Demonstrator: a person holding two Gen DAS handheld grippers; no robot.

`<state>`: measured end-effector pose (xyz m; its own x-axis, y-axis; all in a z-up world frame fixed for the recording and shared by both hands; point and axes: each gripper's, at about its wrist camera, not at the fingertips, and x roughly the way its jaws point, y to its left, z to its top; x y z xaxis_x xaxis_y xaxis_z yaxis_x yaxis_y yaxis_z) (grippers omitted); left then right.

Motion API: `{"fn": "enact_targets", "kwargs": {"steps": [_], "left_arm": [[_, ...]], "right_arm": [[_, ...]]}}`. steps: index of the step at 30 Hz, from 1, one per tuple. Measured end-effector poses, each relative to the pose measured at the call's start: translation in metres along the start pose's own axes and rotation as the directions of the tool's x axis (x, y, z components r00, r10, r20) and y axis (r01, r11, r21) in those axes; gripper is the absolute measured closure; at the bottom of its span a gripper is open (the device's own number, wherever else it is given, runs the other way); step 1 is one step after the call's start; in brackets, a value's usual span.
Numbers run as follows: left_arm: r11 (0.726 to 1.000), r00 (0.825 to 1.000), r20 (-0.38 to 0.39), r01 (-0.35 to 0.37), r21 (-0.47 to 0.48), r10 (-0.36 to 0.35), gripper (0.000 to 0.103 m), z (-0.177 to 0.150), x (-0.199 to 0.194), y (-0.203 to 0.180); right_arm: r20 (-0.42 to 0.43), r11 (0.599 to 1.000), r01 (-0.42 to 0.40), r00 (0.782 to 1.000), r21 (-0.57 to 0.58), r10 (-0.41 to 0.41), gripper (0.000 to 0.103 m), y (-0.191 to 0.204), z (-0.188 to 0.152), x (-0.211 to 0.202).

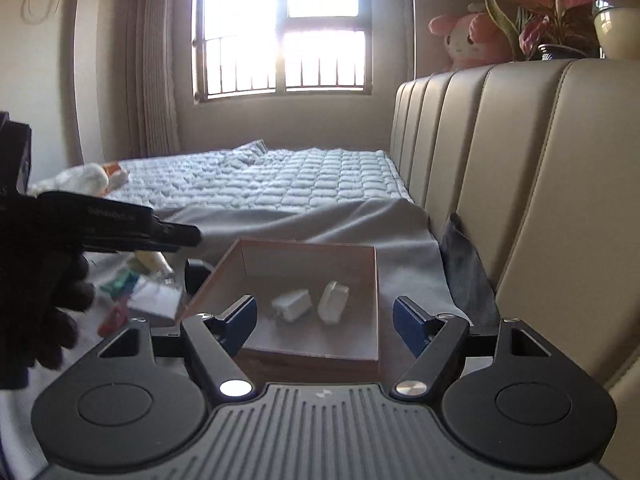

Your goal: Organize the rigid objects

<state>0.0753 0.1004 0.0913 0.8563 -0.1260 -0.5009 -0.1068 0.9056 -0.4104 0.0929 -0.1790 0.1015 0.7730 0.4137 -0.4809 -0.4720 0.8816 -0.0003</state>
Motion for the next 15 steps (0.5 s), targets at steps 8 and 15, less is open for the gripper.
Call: {"fn": "enact_targets", "kwargs": {"steps": [8, 15], "left_arm": [[0.973, 0.966, 0.112, -0.23, -0.035, 0.233, 0.067, -0.068, -0.039, 0.075], [0.976, 0.991, 0.005, -0.129, -0.174, 0.132, 0.068, -0.058, -0.049, 0.13]], "right_arm": [[-0.16, 0.981, -0.148, 0.973, 0.128, 0.168, 0.027, 0.083, 0.024, 0.073], [-0.24, 0.987, -0.159, 0.957, 0.037, 0.163, 0.027, 0.175, 0.084, 0.156]]}}
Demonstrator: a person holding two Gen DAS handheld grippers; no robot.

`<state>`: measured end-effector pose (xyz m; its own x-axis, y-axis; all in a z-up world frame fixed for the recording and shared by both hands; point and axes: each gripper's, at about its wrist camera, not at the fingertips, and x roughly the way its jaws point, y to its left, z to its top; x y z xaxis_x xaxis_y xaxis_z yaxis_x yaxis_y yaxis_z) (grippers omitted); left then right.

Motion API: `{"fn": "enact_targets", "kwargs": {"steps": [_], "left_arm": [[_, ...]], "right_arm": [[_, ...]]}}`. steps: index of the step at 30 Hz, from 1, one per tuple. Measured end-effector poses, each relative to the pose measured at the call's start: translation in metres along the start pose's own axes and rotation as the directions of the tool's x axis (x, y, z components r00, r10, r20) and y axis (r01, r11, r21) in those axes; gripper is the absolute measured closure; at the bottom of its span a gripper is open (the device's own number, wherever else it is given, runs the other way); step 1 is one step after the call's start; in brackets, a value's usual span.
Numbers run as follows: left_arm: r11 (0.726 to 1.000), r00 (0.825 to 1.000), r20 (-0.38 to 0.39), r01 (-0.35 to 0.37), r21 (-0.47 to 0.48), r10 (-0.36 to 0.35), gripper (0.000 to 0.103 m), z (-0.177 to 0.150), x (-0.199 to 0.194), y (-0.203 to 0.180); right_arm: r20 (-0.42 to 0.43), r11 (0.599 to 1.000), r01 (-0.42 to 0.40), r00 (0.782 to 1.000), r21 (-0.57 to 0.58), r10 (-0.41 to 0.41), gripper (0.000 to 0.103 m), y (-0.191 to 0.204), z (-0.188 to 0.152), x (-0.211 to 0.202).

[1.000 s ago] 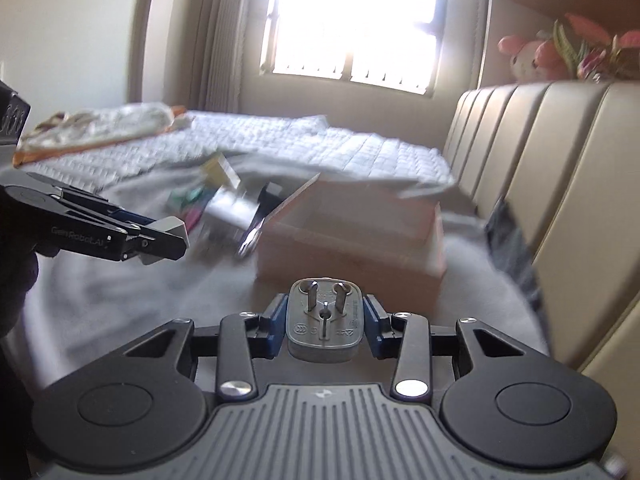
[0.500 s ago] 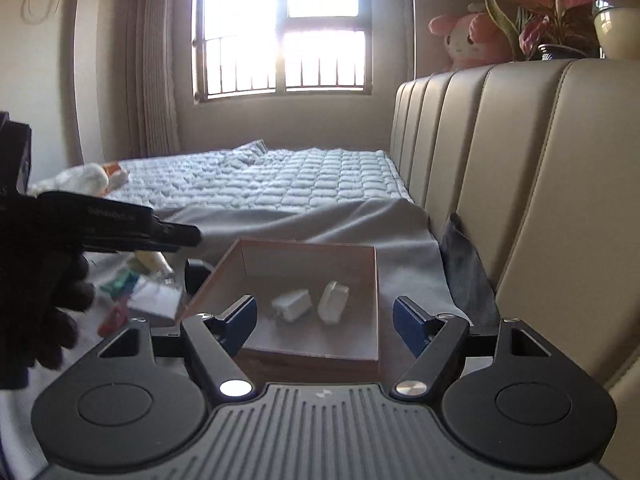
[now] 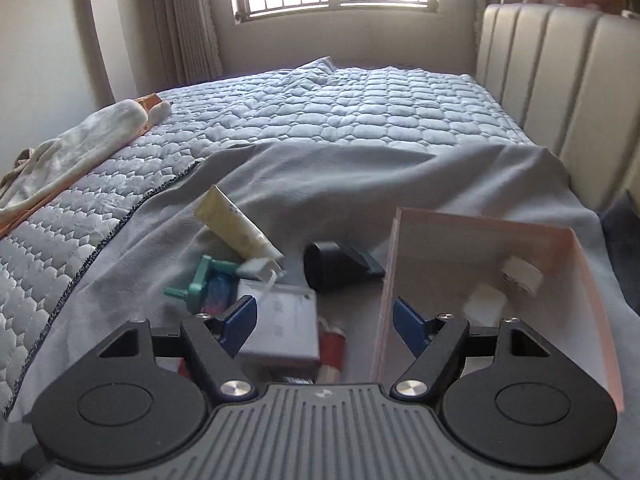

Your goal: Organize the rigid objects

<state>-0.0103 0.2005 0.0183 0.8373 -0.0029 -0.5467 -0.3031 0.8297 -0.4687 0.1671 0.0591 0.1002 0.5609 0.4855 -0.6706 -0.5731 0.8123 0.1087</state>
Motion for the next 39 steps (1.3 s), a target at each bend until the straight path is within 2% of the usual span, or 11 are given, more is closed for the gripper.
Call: {"fn": "enact_targets", "kwargs": {"steps": [5, 10, 12, 13, 17, 22, 30, 32, 34, 36, 39], "left_arm": [[0.999, 0.998, -0.057, 0.003, -0.045, -0.006, 0.069, 0.0, 0.003, 0.029], [0.995, 1.0, -0.026, 0.015, -0.094, -0.018, 0.069, 0.006, -0.007, 0.044], [0.993, 1.0, -0.014, 0.007, -0.115, -0.009, 0.069, 0.008, -0.01, 0.05], [0.991, 1.0, -0.008, 0.0, -0.131, -0.001, 0.069, 0.01, -0.012, 0.054], [0.978, 1.0, 0.01, -0.014, -0.206, 0.017, 0.069, 0.012, -0.014, 0.069], [0.976, 1.0, 0.008, -0.028, -0.214, 0.03, 0.07, 0.011, -0.016, 0.07], [0.986, 1.0, -0.013, -0.019, -0.164, 0.017, 0.07, 0.009, -0.015, 0.057], [0.989, 1.0, -0.024, -0.021, -0.148, 0.018, 0.07, 0.007, -0.013, 0.053], [0.992, 0.999, -0.028, -0.019, -0.128, 0.015, 0.07, 0.005, -0.013, 0.047], [0.993, 1.0, -0.028, -0.013, -0.117, 0.01, 0.07, 0.005, -0.014, 0.044], [0.993, 1.0, -0.025, -0.008, -0.119, 0.005, 0.07, 0.006, -0.015, 0.046]], "right_arm": [[-0.108, 1.0, -0.021, 0.994, 0.008, 0.022, 0.026, 0.028, 0.043, 0.087], [-0.176, 0.996, -0.038, 0.984, -0.079, 0.024, 0.026, 0.056, 0.052, 0.151], [-0.229, 0.992, -0.063, 0.973, -0.106, 0.038, 0.05, 0.06, 0.048, 0.167], [-0.241, 0.992, -0.075, 0.969, -0.105, 0.048, 0.052, 0.06, 0.045, 0.169], [-0.243, 0.994, -0.097, 0.967, -0.05, 0.082, 0.074, 0.049, 0.032, 0.147], [-0.289, 0.986, -0.163, 0.946, -0.034, 0.146, 0.074, 0.04, -0.002, 0.106], [-0.439, 0.949, -0.294, 0.872, -0.119, 0.215, 0.074, 0.053, -0.073, 0.029], [-0.433, 0.947, -0.295, 0.876, -0.131, 0.213, 0.072, 0.051, -0.064, 0.014], [-0.341, 0.964, -0.233, 0.923, -0.13, 0.177, 0.062, 0.044, -0.04, 0.004], [-0.232, 0.989, -0.113, 0.969, -0.094, 0.089, 0.033, 0.034, -0.01, 0.008], [-0.203, 1.0, 0.018, 0.979, 0.02, -0.013, 0.026, 0.014, 0.028, 0.047]]}}
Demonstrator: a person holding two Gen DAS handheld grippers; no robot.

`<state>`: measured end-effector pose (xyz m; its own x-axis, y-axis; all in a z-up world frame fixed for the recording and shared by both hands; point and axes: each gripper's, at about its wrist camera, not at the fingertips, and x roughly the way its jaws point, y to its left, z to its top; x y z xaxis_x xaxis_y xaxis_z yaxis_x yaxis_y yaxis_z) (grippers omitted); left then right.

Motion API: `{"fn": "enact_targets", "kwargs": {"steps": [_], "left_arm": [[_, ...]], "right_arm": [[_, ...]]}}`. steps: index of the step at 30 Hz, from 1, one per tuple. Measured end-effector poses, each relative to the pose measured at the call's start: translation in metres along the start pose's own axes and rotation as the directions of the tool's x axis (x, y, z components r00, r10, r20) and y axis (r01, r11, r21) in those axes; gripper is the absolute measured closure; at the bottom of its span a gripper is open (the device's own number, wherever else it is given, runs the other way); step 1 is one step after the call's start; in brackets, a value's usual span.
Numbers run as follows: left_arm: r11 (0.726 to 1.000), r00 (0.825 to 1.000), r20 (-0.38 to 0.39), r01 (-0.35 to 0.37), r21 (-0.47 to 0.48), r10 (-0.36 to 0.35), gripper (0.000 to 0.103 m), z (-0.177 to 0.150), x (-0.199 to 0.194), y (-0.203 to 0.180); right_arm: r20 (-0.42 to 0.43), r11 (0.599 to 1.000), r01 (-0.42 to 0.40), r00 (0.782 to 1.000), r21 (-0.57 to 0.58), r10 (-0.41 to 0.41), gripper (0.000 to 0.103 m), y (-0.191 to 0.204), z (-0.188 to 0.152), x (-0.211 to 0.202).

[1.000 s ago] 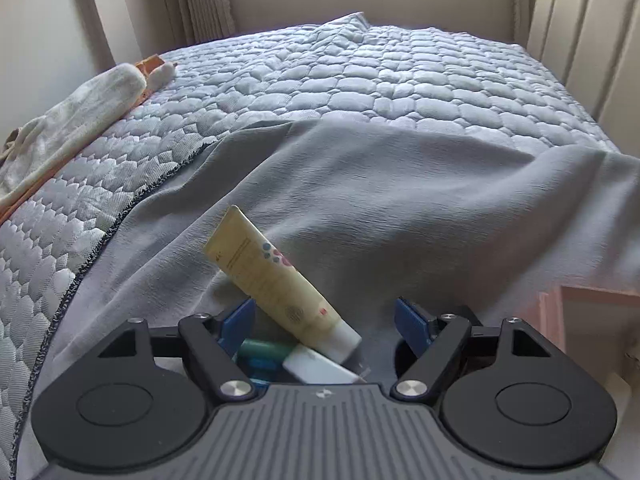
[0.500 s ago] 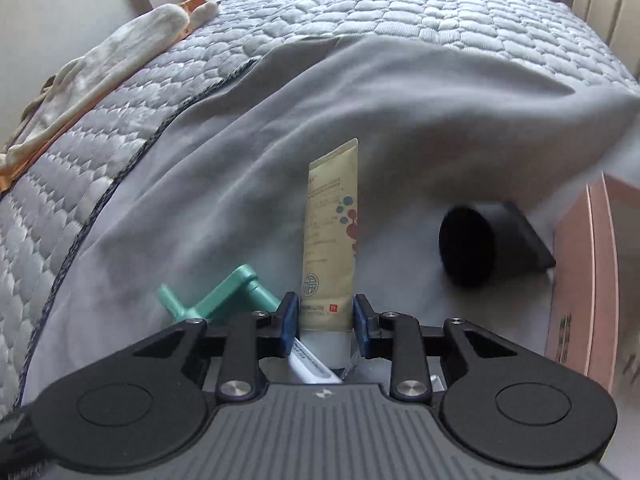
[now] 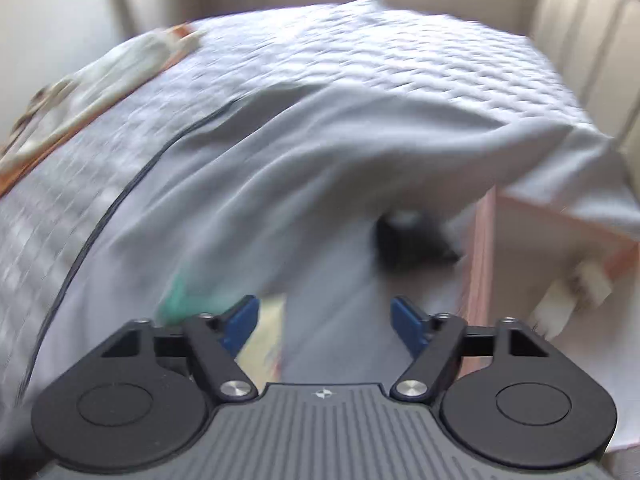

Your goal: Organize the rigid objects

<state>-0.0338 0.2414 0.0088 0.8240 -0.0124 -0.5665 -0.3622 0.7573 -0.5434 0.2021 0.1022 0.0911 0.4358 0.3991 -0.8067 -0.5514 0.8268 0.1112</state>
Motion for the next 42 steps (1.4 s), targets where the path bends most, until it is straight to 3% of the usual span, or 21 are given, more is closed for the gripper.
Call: {"fn": "enact_targets", "kwargs": {"steps": [2, 5, 7, 8, 10, 15, 17, 18, 24, 26, 28, 31, 33, 36, 38, 42], "left_arm": [[1.0, 1.0, 0.003, 0.0, -0.012, 0.0, 0.07, 0.001, 0.0, 0.003], [1.0, 1.0, 0.003, 0.0, -0.026, 0.0, 0.07, 0.003, -0.002, 0.008], [1.0, 1.0, 0.005, 0.001, -0.03, -0.001, 0.07, 0.004, -0.003, 0.01], [1.0, 1.0, 0.005, 0.002, -0.031, -0.002, 0.07, 0.004, -0.004, 0.011], [0.999, 1.0, 0.003, 0.005, -0.033, -0.004, 0.07, 0.004, -0.004, 0.011], [1.0, 1.0, -0.013, -0.005, -0.015, 0.004, 0.07, 0.0, -0.001, 0.005], [1.0, 1.0, -0.01, -0.016, 0.006, 0.016, 0.07, -0.003, -0.001, -0.001], [0.999, 1.0, -0.003, -0.026, 0.019, 0.026, 0.07, -0.005, -0.003, -0.005], [0.993, 0.998, 0.016, -0.06, 0.103, 0.059, 0.07, -0.026, -0.014, -0.027], [0.994, 0.999, 0.019, -0.029, 0.105, 0.027, 0.073, -0.037, -0.02, -0.032], [0.995, 1.0, 0.017, 0.015, 0.101, -0.016, 0.073, -0.05, -0.029, -0.038], [0.99, 1.0, 0.005, 0.005, 0.144, -0.005, 0.073, -0.069, -0.037, -0.055], [0.984, 1.0, -0.01, -0.004, 0.18, 0.006, 0.073, -0.077, -0.038, -0.066], [0.976, 0.999, -0.02, -0.021, 0.216, 0.026, 0.073, -0.088, -0.04, -0.082], [0.969, 0.999, -0.018, -0.042, 0.245, 0.048, 0.072, -0.096, -0.046, -0.092], [0.956, 0.998, -0.014, -0.059, 0.286, 0.066, 0.07, -0.11, -0.05, -0.111]], "right_arm": [[-0.01, 0.996, 0.066, 0.998, 0.058, -0.065, 0.026, -0.007, 0.02, 0.028], [0.024, 0.978, 0.21, 0.977, 0.022, -0.21, 0.026, -0.002, 0.031, 0.065], [0.009, 0.966, 0.259, 0.966, -0.021, -0.259, 0.037, -0.001, 0.03, 0.085], [-0.026, 0.962, 0.268, 0.963, -0.041, -0.269, 0.051, -0.001, 0.029, 0.095], [-0.02, 0.959, 0.272, 0.961, -0.084, -0.275, 0.051, 0.0, 0.02, 0.094], [-0.066, 0.967, 0.167, 0.981, -0.194, -0.182, 0.051, 0.011, -0.026, 0.055], [-0.041, 0.958, 0.141, 0.987, -0.251, -0.156, 0.051, 0.016, -0.054, 0.03], [-0.033, 0.954, 0.132, 0.989, -0.27, -0.146, 0.056, 0.017, -0.066, 0.019], [-0.054, 0.97, -0.016, 0.999, -0.242, 0.003, 0.059, -0.012, -0.127, -0.04], [-0.067, 0.971, -0.053, 0.997, -0.234, 0.038, 0.059, -0.022, -0.152, -0.051], [-0.048, 0.965, -0.028, 0.999, -0.26, 0.016, 0.059, -0.03, -0.174, -0.059], [0.0, 0.967, -0.003, 1.0, -0.253, 0.003, 0.05, -0.052, -0.203, -0.07], [0.067, 0.971, 0.042, 0.997, -0.236, -0.027, 0.037, -0.07, -0.219, -0.08], [0.185, 0.953, 0.183, 0.973, -0.242, -0.14, 0.031, -0.091, -0.237, -0.092], [0.23, 0.949, 0.227, 0.957, -0.219, -0.176, 0.028, -0.108, -0.247, -0.097], [0.252, 0.985, 0.153, 0.959, -0.078, -0.129, 0.02, -0.147, -0.269, -0.103]]}}
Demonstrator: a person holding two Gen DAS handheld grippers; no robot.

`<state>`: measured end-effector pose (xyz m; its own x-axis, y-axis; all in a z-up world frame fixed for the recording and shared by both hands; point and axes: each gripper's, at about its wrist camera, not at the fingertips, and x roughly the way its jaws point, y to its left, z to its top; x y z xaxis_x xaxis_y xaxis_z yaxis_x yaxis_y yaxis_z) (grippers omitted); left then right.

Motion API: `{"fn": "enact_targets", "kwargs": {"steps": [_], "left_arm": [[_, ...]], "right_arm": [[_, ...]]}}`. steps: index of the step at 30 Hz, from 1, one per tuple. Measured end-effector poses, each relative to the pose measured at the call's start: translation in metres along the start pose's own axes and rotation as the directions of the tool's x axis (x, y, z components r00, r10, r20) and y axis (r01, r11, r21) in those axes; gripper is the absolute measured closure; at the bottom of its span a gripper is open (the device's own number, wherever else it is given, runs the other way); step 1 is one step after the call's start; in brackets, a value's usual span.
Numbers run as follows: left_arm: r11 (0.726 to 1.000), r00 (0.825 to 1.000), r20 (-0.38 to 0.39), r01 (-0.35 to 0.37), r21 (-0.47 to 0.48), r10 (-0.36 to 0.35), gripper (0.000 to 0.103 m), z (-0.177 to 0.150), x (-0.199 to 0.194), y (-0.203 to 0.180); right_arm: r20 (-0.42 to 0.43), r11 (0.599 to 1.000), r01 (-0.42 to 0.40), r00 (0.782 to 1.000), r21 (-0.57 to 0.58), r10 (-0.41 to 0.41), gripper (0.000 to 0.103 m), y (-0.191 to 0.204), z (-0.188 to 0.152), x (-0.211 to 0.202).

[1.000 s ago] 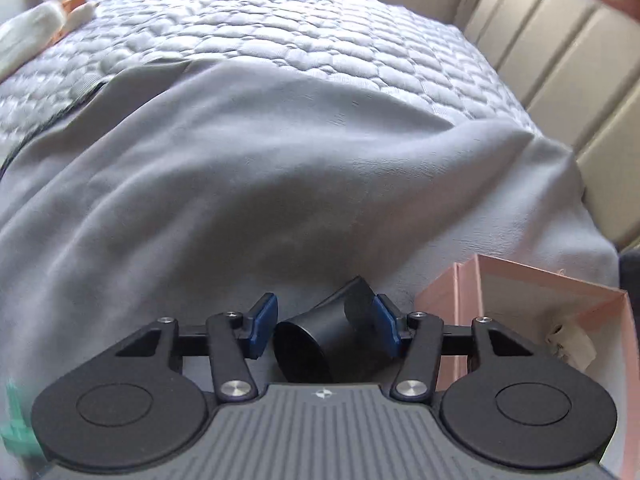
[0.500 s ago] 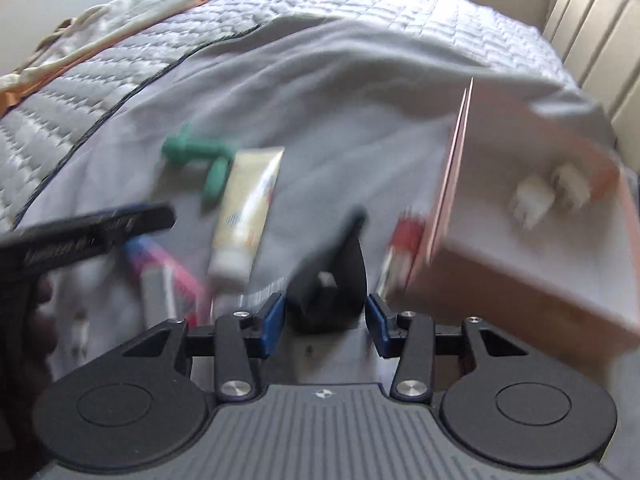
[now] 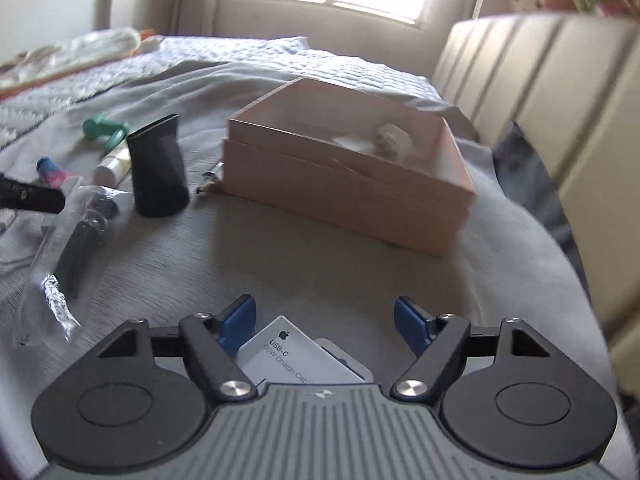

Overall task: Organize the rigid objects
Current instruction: 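Grasp the clear plastic bag with the left gripper while the right gripper grasps the white cable box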

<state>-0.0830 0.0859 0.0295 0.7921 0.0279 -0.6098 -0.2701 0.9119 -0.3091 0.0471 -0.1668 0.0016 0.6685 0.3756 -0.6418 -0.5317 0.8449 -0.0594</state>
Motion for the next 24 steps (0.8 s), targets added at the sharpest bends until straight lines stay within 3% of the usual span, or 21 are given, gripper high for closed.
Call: {"fn": "enact_targets", "kwargs": {"steps": [4, 8, 10, 13, 14, 18, 22, 24], "left_arm": [[0.992, 0.999, 0.022, -0.038, 0.121, 0.036, 0.07, -0.008, 0.008, -0.031], [0.97, 0.999, 0.017, -0.045, 0.237, 0.042, 0.069, -0.018, 0.014, -0.056], [0.959, 0.996, 0.01, -0.084, 0.272, 0.085, 0.067, -0.021, 0.02, -0.062], [0.96, 0.992, 0.008, -0.124, 0.251, 0.126, 0.064, -0.022, 0.03, -0.056], [0.967, 0.993, 0.003, -0.118, 0.227, 0.121, 0.063, -0.022, 0.034, -0.051], [0.969, 0.993, -0.02, -0.108, 0.221, 0.115, 0.067, -0.018, 0.041, -0.054], [0.959, 0.995, -0.091, 0.054, 0.277, -0.029, 0.072, -0.028, 0.037, -0.074], [0.95, 0.995, -0.089, 0.063, 0.307, -0.037, 0.072, -0.036, 0.033, -0.079]], "right_arm": [[0.067, 0.978, -0.097, 0.994, 0.187, 0.086, 0.015, -0.031, -0.022, -0.002], [0.102, 0.978, -0.107, 0.991, 0.18, 0.09, 0.014, -0.031, -0.028, -0.006], [0.111, 0.979, -0.113, 0.989, 0.169, 0.095, 0.014, -0.028, -0.031, -0.006], [0.077, 0.975, -0.15, 0.987, 0.162, 0.139, 0.007, -0.028, -0.028, -0.003], [0.059, 0.972, -0.176, 0.984, 0.156, 0.169, 0.001, -0.03, -0.026, -0.001], [-0.016, 0.963, -0.227, 0.973, 0.147, 0.232, 0.0, -0.033, -0.019, 0.004], [-0.072, 0.974, -0.221, 0.972, 0.043, 0.224, 0.002, -0.022, -0.009, 0.001], [-0.041, 0.968, -0.24, 0.969, 0.075, 0.244, 0.008, -0.03, -0.004, -0.013]]}}
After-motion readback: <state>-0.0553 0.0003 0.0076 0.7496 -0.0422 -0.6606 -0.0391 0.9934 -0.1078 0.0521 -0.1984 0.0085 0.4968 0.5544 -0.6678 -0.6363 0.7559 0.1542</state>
